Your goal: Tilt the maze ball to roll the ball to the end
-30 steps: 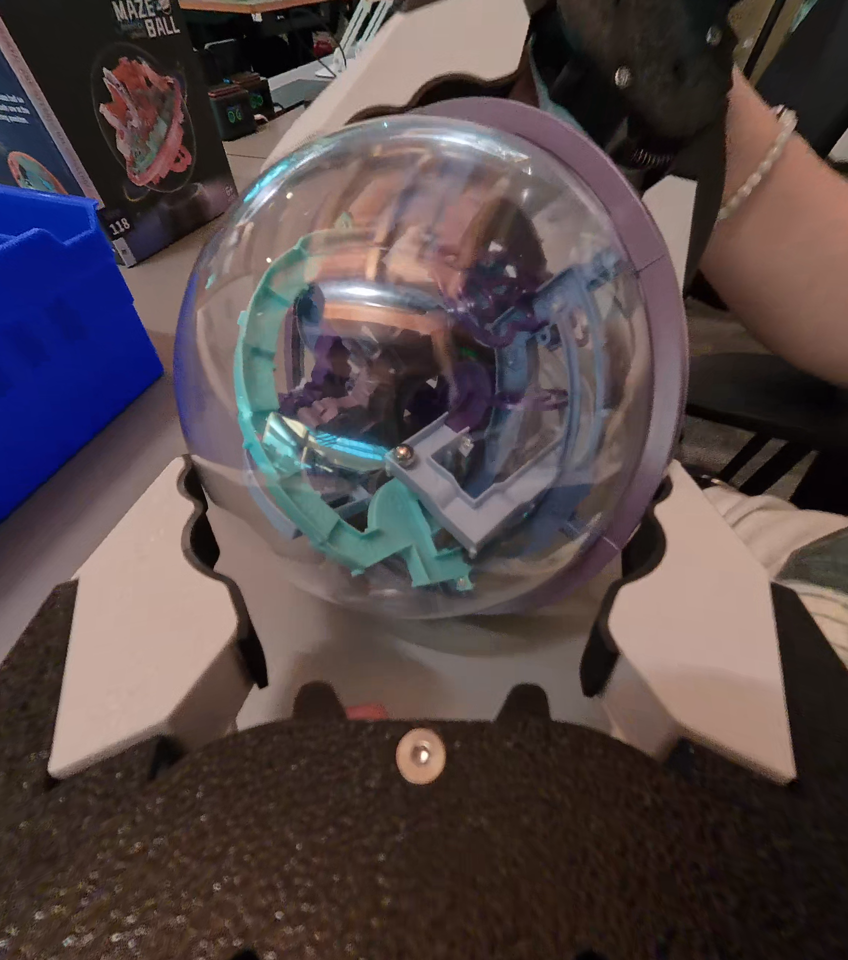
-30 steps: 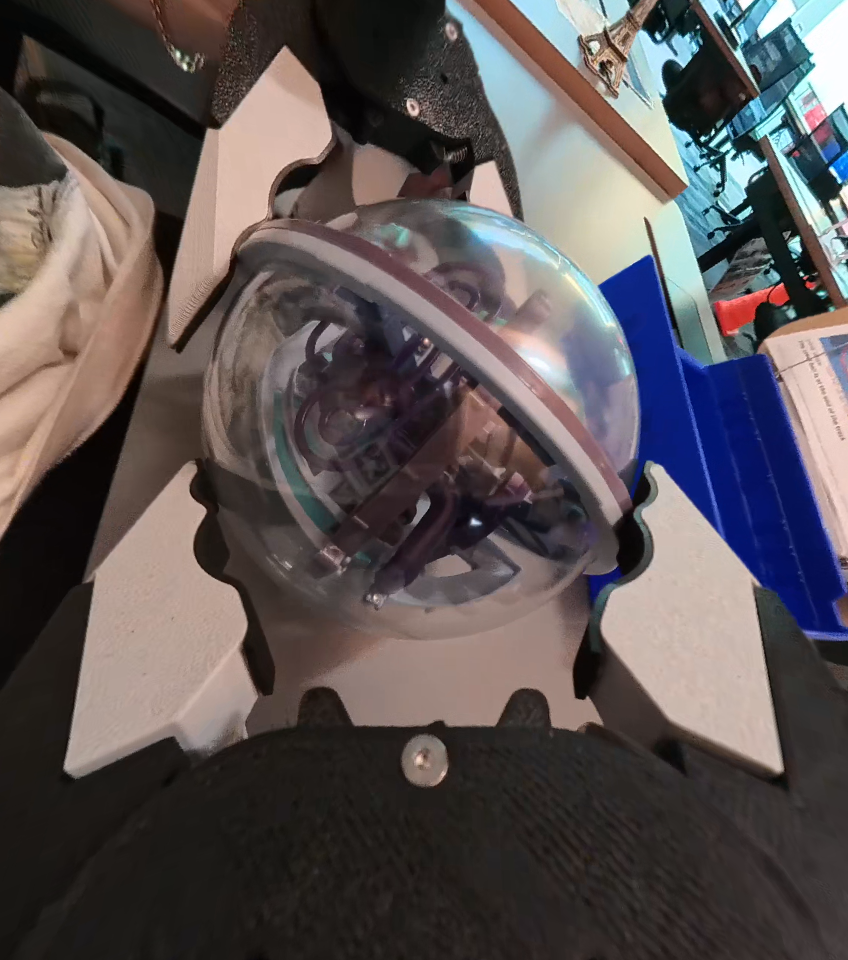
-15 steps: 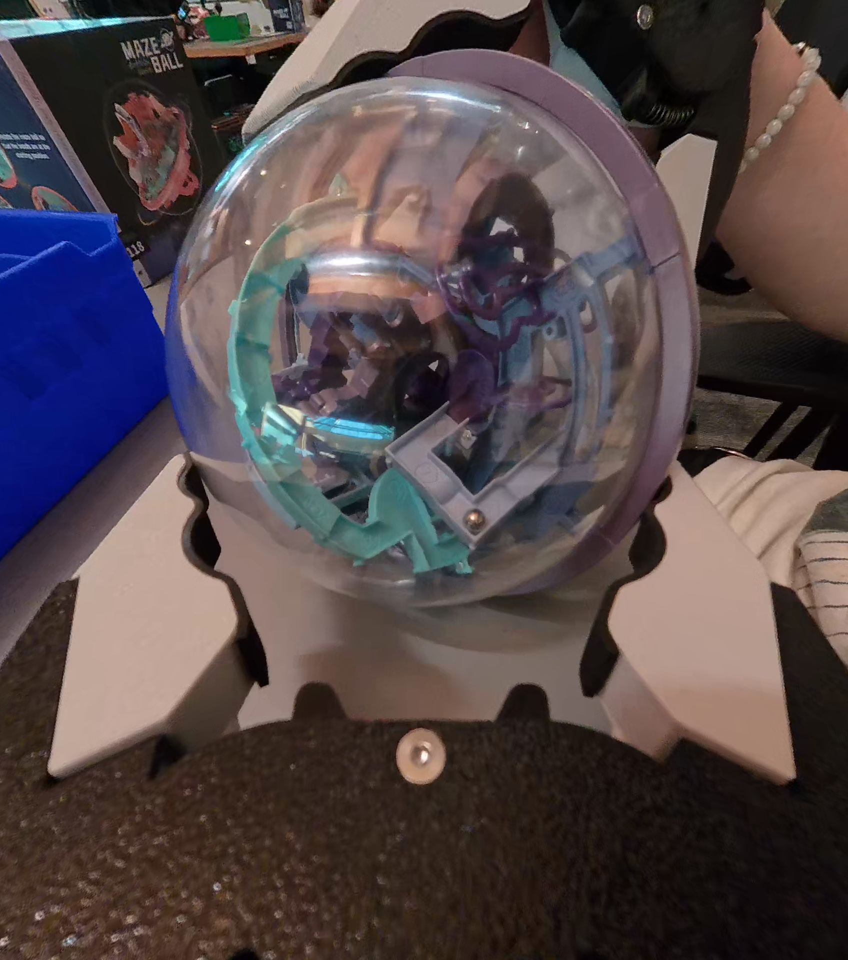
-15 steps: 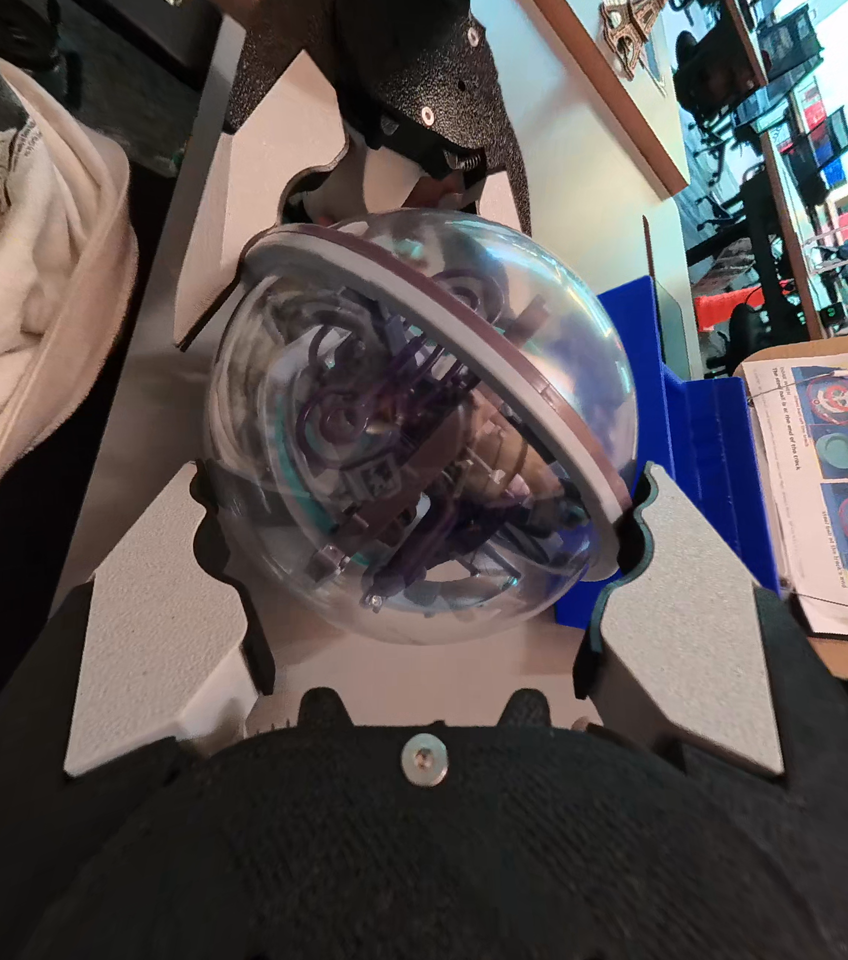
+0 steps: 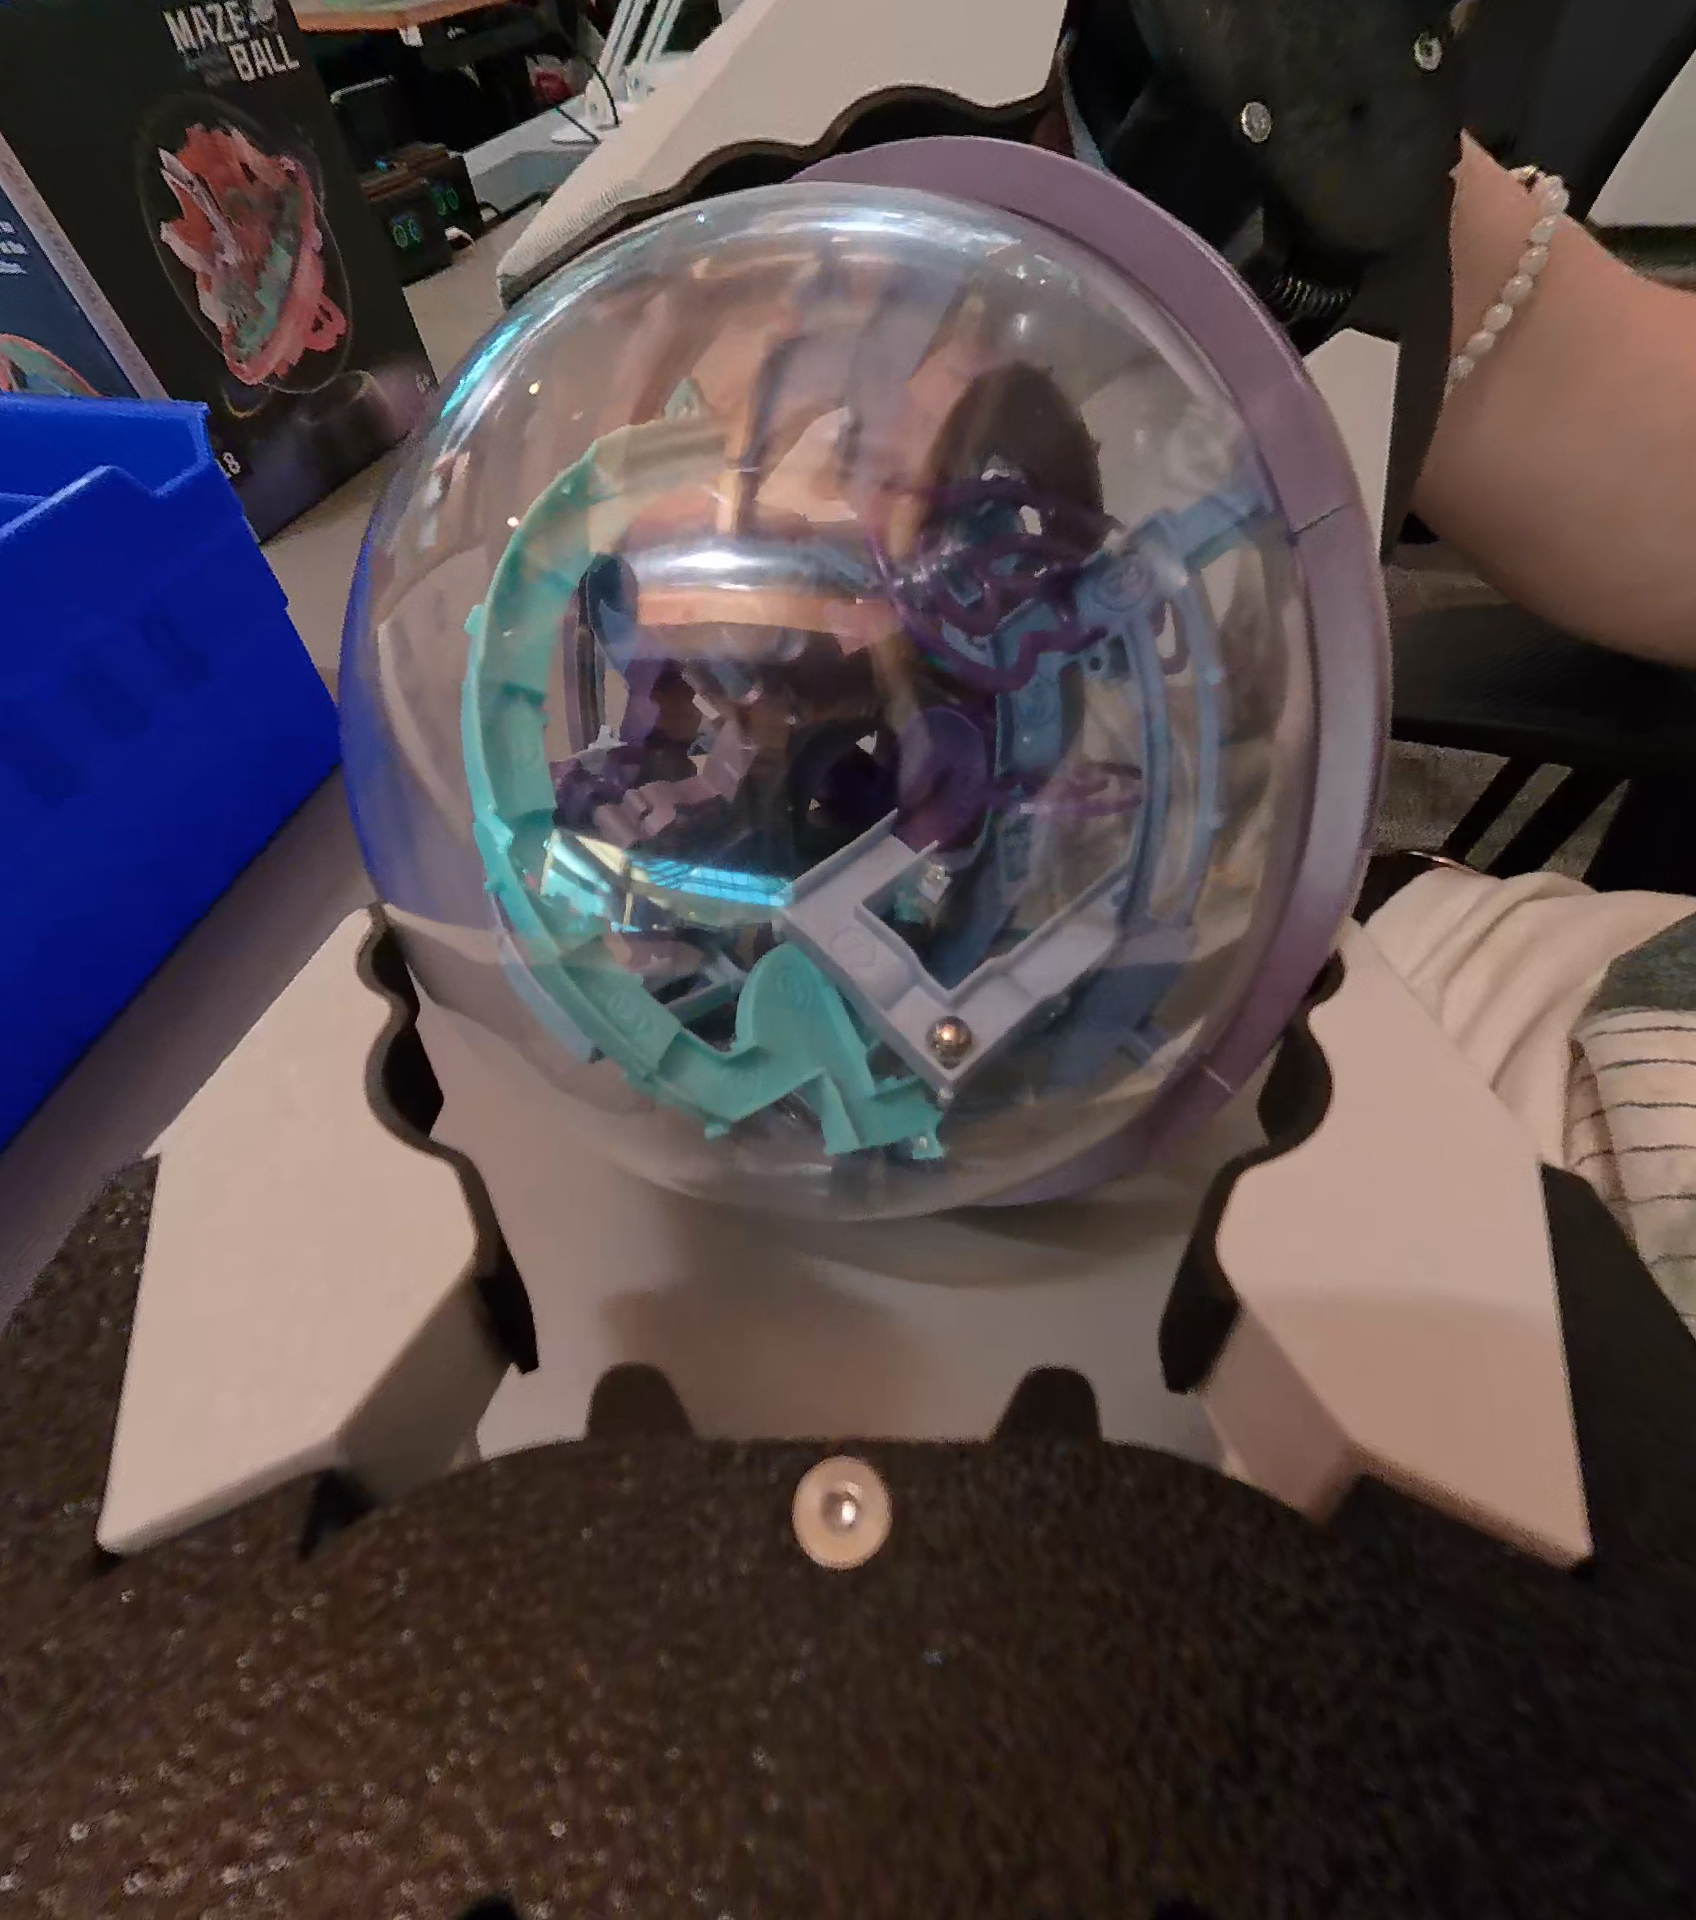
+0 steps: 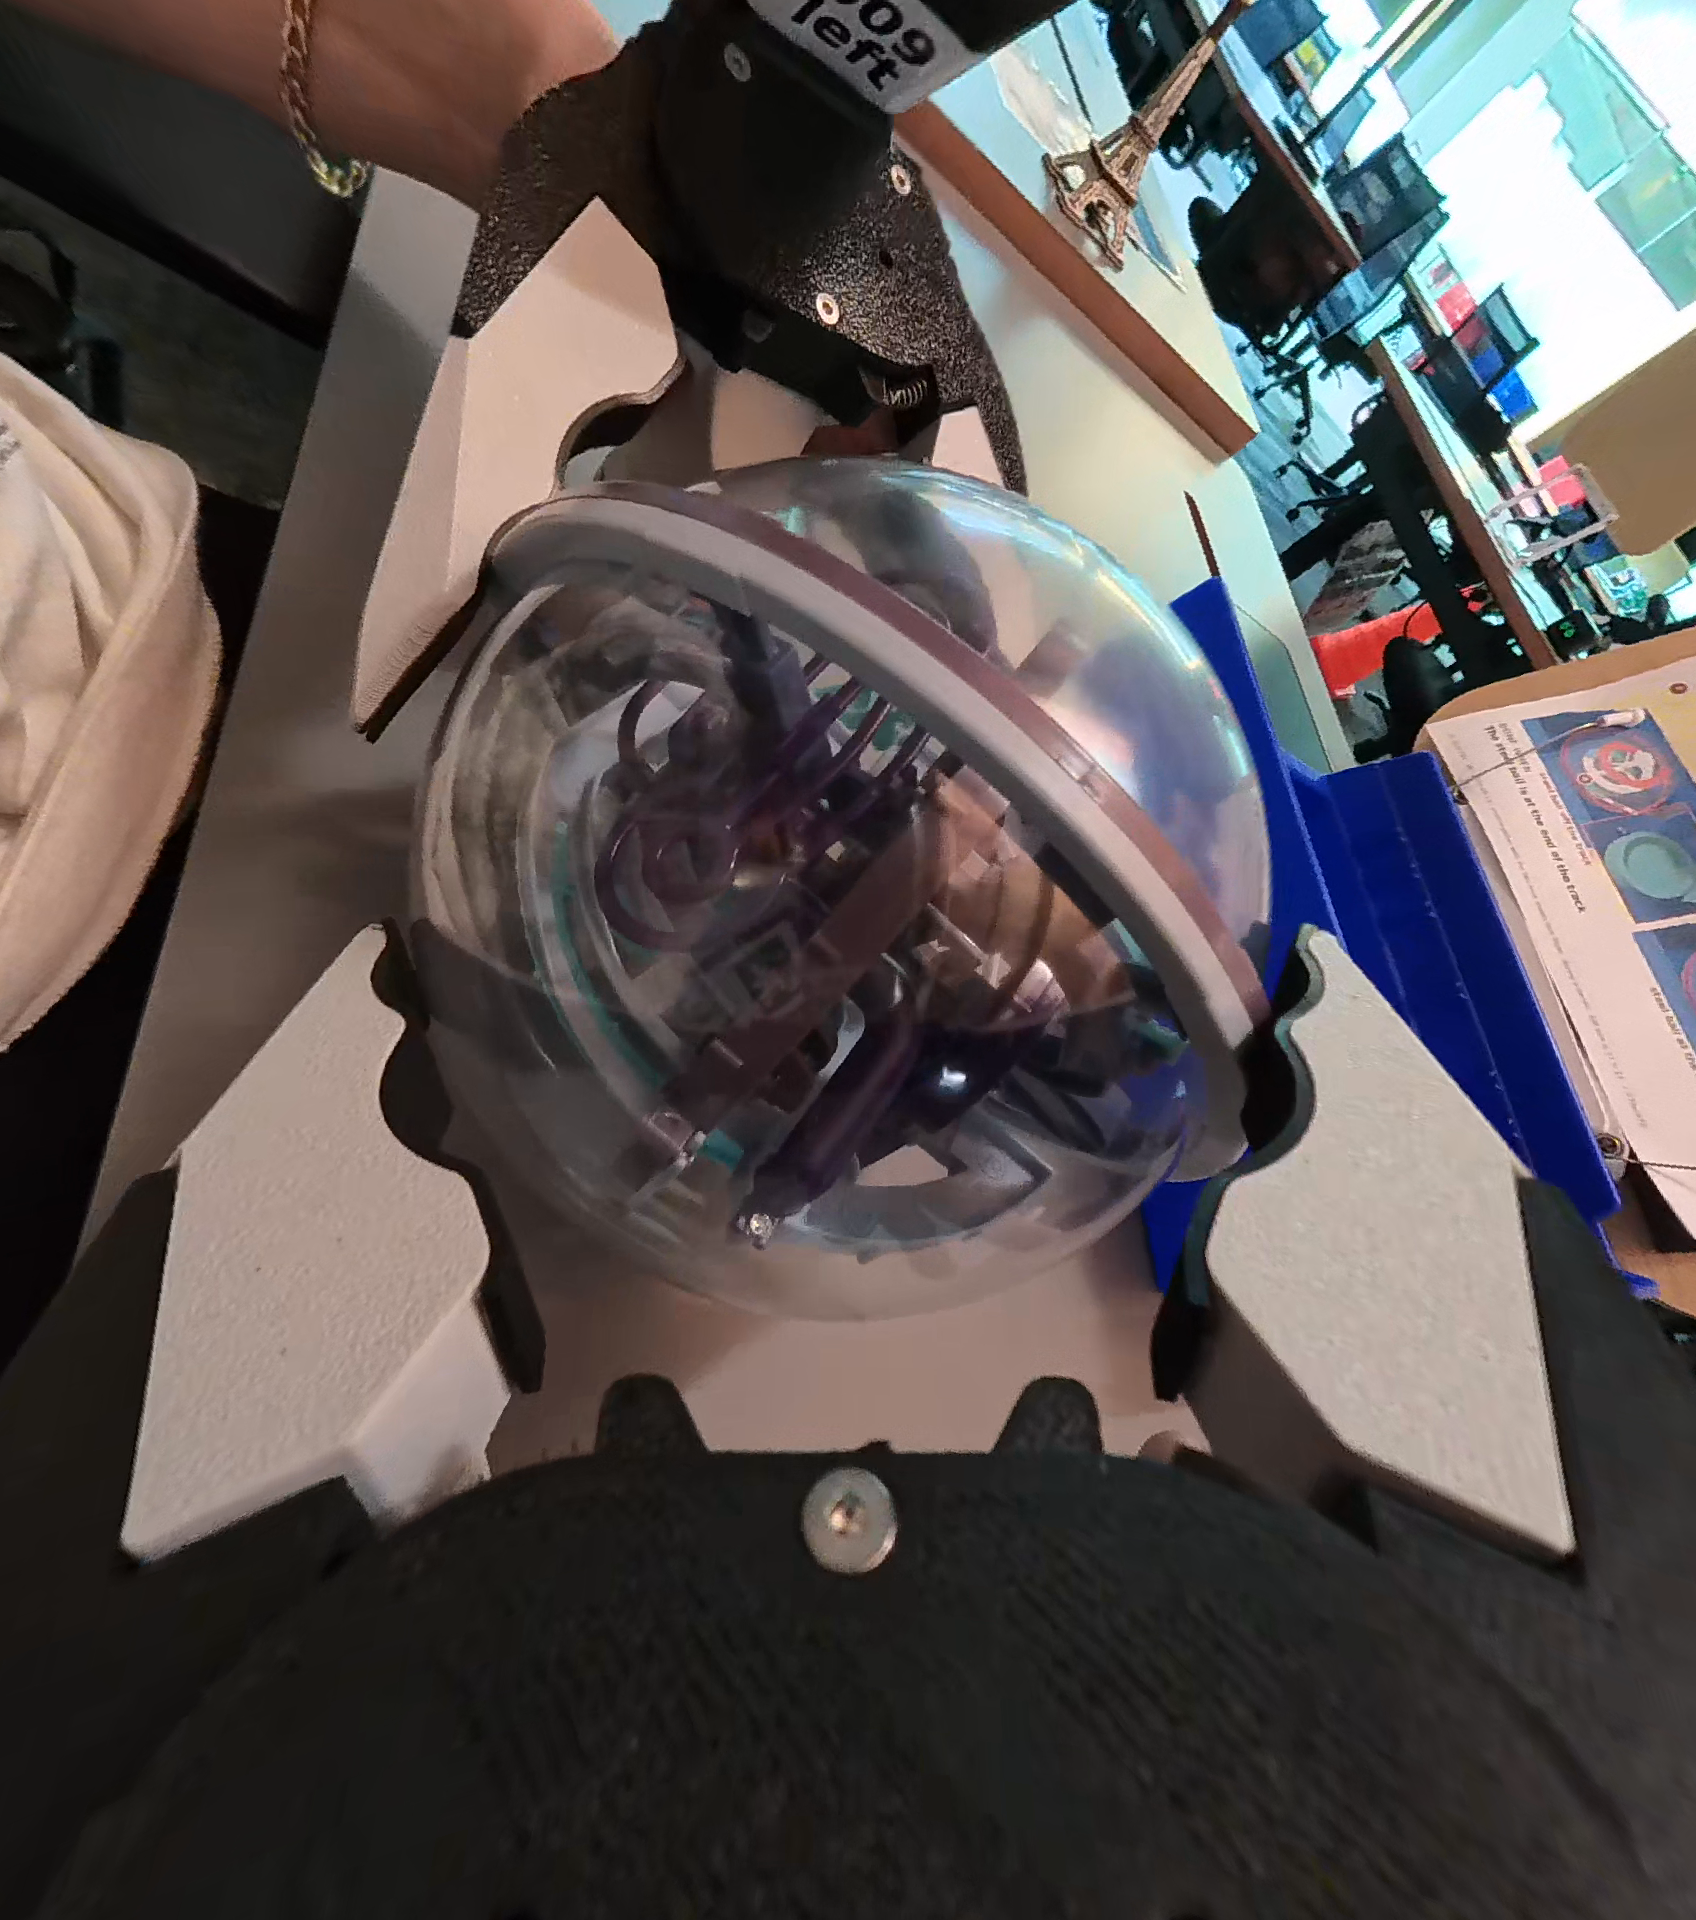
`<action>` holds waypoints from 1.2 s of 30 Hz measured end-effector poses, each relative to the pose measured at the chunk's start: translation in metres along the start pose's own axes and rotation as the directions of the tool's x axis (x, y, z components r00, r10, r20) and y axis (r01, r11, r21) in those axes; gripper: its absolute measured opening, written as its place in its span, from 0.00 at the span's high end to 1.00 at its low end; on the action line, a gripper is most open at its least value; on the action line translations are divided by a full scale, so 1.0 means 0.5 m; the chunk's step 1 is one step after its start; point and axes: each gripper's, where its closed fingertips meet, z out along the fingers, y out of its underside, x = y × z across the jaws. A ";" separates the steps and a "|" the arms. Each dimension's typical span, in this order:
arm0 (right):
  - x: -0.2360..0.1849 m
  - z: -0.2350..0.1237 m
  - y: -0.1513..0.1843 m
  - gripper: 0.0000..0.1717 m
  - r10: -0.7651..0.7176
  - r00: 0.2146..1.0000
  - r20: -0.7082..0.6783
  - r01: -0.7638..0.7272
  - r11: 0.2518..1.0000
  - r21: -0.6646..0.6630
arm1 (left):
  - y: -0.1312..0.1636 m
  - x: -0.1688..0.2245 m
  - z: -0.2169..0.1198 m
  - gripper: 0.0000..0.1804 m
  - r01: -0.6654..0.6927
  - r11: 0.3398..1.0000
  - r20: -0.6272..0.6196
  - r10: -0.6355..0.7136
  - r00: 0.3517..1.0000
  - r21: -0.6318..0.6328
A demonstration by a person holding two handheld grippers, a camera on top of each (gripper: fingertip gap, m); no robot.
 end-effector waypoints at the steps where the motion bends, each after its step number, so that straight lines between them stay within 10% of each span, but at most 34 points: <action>1: 0.000 0.001 -0.001 0.10 0.003 1.000 -0.010 -0.003 1.000 0.012 | 0.001 0.000 0.000 0.13 -0.004 1.000 -0.005 0.004 1.000 -0.009; 36: 0.015 0.004 0.001 0.08 0.135 0.987 -0.087 -0.126 0.987 0.101 | 0.005 -0.010 -0.005 0.15 0.031 0.989 -0.087 -0.045 0.995 -0.147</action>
